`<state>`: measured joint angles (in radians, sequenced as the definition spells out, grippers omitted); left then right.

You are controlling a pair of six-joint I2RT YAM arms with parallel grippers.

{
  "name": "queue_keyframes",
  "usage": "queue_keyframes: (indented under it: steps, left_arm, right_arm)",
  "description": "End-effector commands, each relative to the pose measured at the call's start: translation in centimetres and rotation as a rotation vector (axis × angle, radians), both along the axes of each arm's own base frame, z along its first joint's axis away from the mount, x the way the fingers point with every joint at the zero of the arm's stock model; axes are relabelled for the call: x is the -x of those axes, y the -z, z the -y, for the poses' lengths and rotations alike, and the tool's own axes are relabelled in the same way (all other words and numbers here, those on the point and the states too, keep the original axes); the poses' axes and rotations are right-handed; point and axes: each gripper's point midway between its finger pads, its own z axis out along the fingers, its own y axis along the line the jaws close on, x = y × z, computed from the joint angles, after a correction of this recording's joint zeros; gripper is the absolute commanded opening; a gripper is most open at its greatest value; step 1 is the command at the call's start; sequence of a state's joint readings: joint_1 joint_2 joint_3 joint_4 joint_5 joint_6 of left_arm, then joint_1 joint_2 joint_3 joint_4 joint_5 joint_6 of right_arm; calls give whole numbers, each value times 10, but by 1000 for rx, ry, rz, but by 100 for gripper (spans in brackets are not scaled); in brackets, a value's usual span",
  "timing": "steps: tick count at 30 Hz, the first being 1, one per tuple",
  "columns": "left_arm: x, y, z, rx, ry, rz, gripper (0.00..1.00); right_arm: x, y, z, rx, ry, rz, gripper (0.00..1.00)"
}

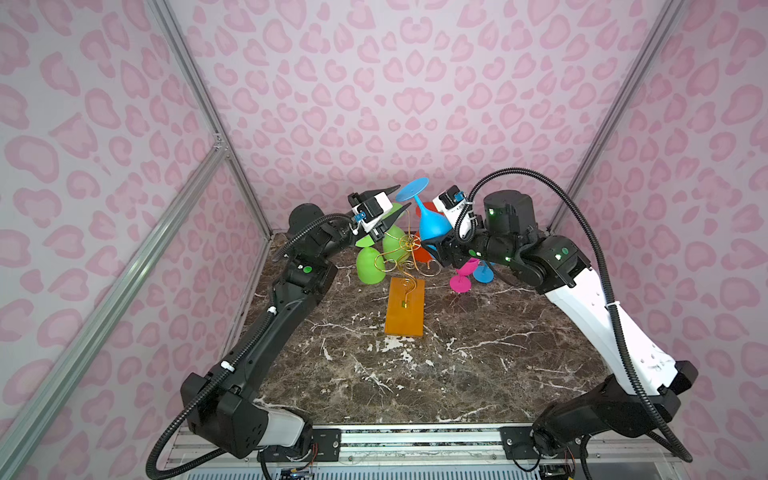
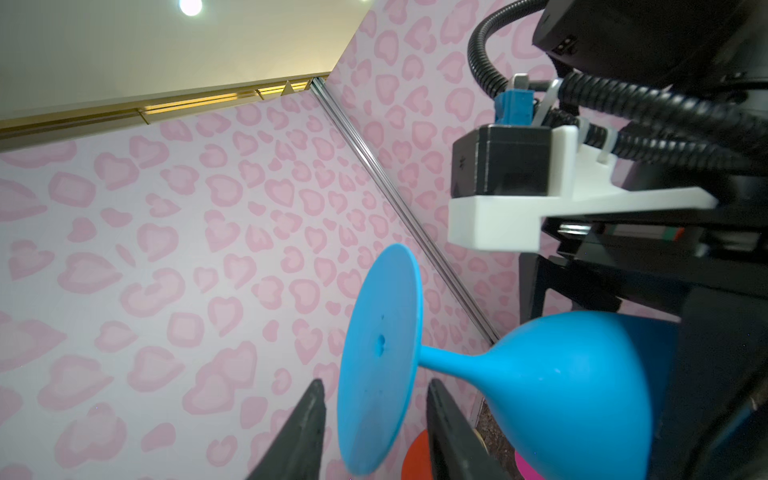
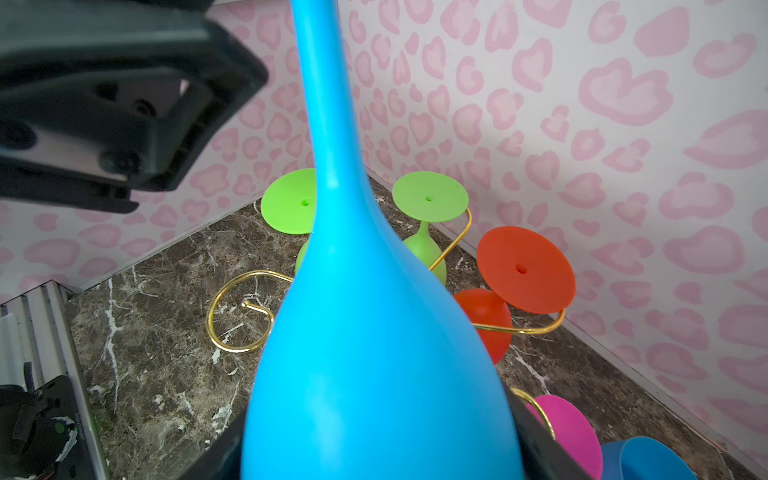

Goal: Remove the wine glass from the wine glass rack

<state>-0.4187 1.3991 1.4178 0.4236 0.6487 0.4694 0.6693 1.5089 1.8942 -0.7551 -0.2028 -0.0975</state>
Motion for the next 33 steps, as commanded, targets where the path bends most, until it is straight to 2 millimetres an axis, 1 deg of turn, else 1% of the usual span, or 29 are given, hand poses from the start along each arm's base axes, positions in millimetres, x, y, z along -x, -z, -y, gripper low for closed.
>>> queue_keyframes:
  steps: [1,5,6,12,16,19,21,24,26,29,33]
  left_arm:
    - [9,-8,0,-3,12,66,39]
    - [10,-6,-1,-8,6,77,37]
    - [11,-6,-1,-11,6,82,33]
    - [12,-10,-4,-6,-9,92,21]
    - [12,-12,-6,2,-25,98,15]
    - [11,-14,-8,6,-38,95,9]
    - [10,-15,-9,14,-43,85,3]
    - [6,-19,-12,44,-57,43,3]
    - [6,-22,-13,56,-63,29,3]
    - [2,-23,-16,79,-79,-9,3]
    - [-8,-23,-22,123,-111,-77,3]
  right_arm:
    - [2,-2,-5,-14,-21,-5,60]
    - [2,0,-9,-17,-27,-16,60]
    - [2,0,-9,-20,-27,-18,60]
    - [2,5,-13,-20,-35,-34,61]
    - [3,7,-15,-20,-40,-44,61]
    - [5,9,-17,-21,-48,-55,62]
    - [6,7,-17,-31,-48,-57,66]
    - [8,2,-15,-50,-43,-52,83]
    - [10,-3,-13,-74,-42,-42,90]
    - [17,-11,-11,-115,-56,-23,93]
    - [29,-26,-6,-184,-87,10,96]
